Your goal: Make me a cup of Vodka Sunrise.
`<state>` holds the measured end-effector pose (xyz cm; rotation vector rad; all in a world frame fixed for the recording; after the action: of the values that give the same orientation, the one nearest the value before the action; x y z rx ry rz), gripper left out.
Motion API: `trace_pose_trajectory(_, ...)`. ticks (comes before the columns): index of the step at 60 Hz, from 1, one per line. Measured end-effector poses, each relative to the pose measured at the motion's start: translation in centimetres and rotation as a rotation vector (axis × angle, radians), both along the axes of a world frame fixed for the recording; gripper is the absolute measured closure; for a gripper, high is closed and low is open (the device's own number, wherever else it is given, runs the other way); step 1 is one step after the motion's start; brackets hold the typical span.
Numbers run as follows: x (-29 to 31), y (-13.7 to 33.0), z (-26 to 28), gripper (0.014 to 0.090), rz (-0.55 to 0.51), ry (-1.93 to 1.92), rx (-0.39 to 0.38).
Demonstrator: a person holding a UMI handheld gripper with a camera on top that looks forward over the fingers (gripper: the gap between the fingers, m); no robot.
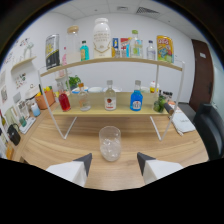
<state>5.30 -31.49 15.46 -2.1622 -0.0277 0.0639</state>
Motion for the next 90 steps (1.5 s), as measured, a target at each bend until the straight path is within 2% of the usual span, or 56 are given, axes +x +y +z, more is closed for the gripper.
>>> trace_pose_trajectory(20, -1.5, -3.5, -1.3, 0.0204, 0.013, 0.016, -0.028)
trace_pose_trajectory(26, -4.2, -4.1, -0.5, 0.0201, 0.035, 0.045, 0.005)
trace_pose_trajectory(31, -7.4, -3.5, 0.9, 0.0202, 0.066, 0.071, 0.063)
trace_pose_trajectory(39, -12.2, -0.2, 3.4, 0.0203, 0.101, 0.109, 0.163)
trace_pose_trajectory(51, -16.8, 7.8, 5.2, 0.0202, 0.079, 0.080, 0.273)
trace_pose_trajectory(65, -18.9, 16.4, 5.4, 0.0218, 0.033, 0.019, 0.323)
trace_pose_trajectory(68, -19.2, 17.7, 5.2, 0.0246, 0.035, 0.016, 0.314)
trace_pose_trajectory(73, -19.7, 19.2, 4.5, 0.0346, 0.033, 0.011, 0.304)
trace_pose_trajectory(82, -19.3, 20.7, 3.3, 0.0684, 0.000, -0.020, 0.289)
trace_pose_trajectory(90, -19.2, 20.6, 3.4, 0.0697, 0.001, -0.022, 0.301)
